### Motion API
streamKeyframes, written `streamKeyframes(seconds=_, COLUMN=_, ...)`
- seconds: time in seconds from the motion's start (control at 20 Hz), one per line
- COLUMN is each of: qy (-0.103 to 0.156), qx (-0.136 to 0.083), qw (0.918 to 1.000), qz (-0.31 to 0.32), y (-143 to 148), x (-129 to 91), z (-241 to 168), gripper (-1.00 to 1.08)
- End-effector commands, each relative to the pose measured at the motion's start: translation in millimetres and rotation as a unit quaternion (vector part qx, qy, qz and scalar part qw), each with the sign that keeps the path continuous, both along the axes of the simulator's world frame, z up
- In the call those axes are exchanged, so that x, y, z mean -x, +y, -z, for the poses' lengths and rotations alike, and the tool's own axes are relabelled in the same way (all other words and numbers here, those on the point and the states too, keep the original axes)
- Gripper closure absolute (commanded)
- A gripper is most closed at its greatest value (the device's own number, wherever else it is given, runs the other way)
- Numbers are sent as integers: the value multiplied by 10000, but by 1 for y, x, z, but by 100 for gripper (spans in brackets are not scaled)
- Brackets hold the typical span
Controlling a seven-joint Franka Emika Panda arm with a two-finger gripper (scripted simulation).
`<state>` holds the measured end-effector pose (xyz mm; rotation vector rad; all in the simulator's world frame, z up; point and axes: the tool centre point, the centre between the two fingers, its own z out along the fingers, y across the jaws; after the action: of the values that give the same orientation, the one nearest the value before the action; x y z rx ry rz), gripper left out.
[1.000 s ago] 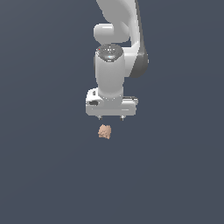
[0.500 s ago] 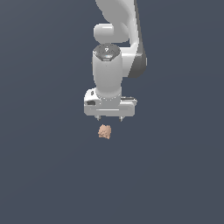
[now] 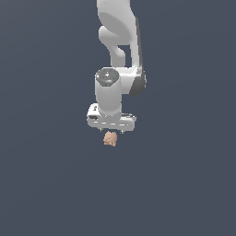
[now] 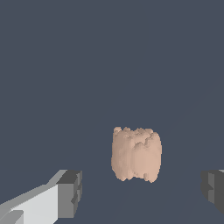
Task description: Pick up the object and move it to a goal position.
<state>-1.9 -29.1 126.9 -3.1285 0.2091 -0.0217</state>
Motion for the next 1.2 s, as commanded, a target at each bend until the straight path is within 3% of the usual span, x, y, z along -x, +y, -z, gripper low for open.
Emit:
streamKeyframes(seconds=0.0, qy=32, qx=11, qw=9999, qz=123, y=-5, x=5, z=17, gripper=-92)
streamKeyframes(seconds=1.15, qy=72, qx=24, qw=9996, qz=258, y=-11, x=11, z=83, gripper=-92)
